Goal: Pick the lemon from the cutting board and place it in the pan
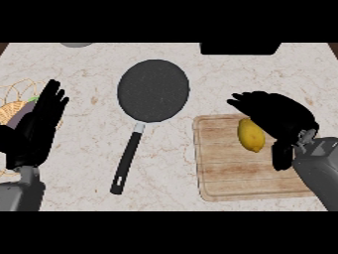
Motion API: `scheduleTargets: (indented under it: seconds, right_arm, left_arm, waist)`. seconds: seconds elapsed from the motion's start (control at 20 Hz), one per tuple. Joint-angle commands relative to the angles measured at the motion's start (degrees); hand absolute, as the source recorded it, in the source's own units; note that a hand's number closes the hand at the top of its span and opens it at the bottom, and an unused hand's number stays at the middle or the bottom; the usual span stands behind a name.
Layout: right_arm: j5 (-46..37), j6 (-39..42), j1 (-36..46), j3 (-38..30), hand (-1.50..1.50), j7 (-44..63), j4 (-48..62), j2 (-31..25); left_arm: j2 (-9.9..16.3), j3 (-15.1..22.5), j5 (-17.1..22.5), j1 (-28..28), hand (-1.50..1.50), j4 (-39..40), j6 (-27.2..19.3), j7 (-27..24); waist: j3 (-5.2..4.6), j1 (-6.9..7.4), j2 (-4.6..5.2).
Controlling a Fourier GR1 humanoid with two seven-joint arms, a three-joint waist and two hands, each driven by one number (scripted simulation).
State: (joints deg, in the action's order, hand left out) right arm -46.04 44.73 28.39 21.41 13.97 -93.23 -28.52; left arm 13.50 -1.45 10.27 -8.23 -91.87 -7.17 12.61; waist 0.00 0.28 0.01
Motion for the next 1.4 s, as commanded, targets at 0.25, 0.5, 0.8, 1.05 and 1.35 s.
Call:
scheduleTargets:
  seconds: [0.25, 0.5, 0.8, 1.05, 1.35]
  right_arm:
    - [-7.9, -4.4, 1.0, -0.2, -1.50, -9.0, 11.6, 1.6]
    - [-11.7, -5.6, -1.0, -0.2, -1.50, -7.3, 9.8, 6.6]
    - [-13.2, -4.1, 0.2, -2.8, -1.50, -9.1, 13.3, 10.0]
    - [-15.7, -6.9, 0.7, -3.6, -1.50, -15.3, 19.7, 9.7]
    - [-17.7, -17.3, 3.2, -2.9, 1.50, -23.6, 28.5, 11.2]
  left_arm:
    - [-3.3, 1.5, -3.1, -1.9, 0.00, 0.5, -1.1, 1.6]
    - [-1.9, -2.3, -1.8, -2.0, 0.00, 3.6, 2.2, -1.6]
    - [-2.4, -3.0, -2.2, -3.5, 0.00, 2.5, 2.0, 1.6]
    - [-3.3, -2.2, -3.3, 0.4, 0.00, -1.1, 2.6, 0.6]
    - [-4.4, -2.3, -4.7, -5.8, 0.00, 7.2, 2.0, -2.1]
  waist:
    - [0.01, 0.03, 0.10]
    - [-0.01, -0.15, 0.02]
    - [-0.01, -0.19, -0.01]
    - [0.00, -0.05, -0.02]
    - [0.01, -0.05, 0.20]
